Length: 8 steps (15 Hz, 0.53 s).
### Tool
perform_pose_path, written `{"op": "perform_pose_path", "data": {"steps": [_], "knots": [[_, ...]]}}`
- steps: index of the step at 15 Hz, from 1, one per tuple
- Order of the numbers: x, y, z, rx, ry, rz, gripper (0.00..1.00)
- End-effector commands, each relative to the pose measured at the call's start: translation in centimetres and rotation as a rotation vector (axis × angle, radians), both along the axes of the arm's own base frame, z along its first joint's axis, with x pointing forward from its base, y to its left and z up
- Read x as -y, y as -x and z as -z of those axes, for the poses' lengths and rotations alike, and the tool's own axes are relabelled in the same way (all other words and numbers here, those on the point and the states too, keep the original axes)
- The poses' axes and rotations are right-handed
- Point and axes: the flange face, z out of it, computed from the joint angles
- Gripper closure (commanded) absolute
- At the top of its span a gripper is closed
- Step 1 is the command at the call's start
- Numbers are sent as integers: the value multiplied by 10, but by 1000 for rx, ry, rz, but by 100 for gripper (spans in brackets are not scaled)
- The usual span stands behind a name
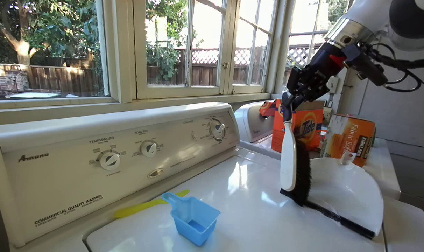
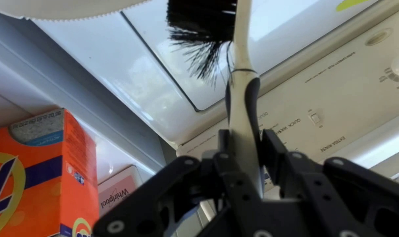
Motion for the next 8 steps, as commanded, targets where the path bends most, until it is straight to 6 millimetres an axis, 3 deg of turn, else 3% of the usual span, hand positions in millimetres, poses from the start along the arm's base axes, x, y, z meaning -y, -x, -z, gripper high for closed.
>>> {"op": "perform_pose_path", "data": {"steps": [1,8], "knots": [[-10,13,-6,-25,-47,-29,93],[-23,18,5,-73,-71,-69,93]]}}
